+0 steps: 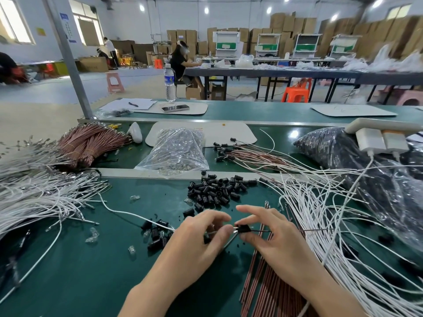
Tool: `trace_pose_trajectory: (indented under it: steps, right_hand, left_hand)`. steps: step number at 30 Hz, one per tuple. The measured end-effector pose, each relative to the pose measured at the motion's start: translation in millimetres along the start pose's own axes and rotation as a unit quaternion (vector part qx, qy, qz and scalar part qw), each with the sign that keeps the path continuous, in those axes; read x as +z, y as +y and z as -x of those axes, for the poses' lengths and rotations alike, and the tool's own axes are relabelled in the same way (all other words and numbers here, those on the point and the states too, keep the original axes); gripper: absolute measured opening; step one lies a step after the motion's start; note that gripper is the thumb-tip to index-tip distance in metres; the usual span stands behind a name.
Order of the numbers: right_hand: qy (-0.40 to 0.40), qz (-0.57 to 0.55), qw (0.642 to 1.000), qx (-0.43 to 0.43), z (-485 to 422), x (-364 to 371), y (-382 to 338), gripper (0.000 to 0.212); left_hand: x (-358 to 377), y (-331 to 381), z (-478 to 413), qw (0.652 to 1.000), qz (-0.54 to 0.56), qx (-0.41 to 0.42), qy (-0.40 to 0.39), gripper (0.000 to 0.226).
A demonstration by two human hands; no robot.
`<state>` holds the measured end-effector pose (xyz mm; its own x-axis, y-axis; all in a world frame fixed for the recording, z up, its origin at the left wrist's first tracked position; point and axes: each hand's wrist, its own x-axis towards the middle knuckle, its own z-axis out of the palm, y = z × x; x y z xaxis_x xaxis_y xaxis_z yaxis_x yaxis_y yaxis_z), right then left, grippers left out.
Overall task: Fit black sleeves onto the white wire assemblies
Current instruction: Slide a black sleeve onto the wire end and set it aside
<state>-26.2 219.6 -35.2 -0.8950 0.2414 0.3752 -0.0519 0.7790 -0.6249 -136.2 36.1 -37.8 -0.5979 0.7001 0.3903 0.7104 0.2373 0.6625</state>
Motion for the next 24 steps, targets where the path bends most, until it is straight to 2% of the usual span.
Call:
trace_pose_trajectory:
  steps: [5,8,14,17,20,22,24]
  right_hand:
    - [0.006,0.017,1.0,-0.009,0,0,0,0.063]
    - [-0.005,0.044,0.999,-0.026,0,2,0,0.067]
    - [0.009,0.068,0.997,-0.032,0,2,-2,0.049]
    - [0.007,0.096,0.995,-0.025,1,5,-2,0.053]
    - [0.017,0.106,0.994,-0.039,-1,4,-6,0.052]
    - [0.014,0.088,0.995,-0.049,-1,3,-5,0.06]
    - [0.001,0.05,0.998,-0.032,-1,2,1,0.057]
  left_hand:
    - [-2,3,0,0.998,-0.058,0.009,-0.014,0.005]
    - [2,6,1,0.997,-0.071,0.015,-0.027,0.009]
    - [6,12,4,0.996,-0.076,0.005,-0.036,0.038]
    - [11,12,0,0.996,-0.089,-0.001,-0.017,0.042]
    - [14,8,-1,0.996,-0.085,-0.014,0.006,0.037]
    - [14,6,-1,0.997,-0.072,-0.027,0.015,0.027]
    - [11,5,-2,0.997,-0.062,-0.035,0.011,0.014]
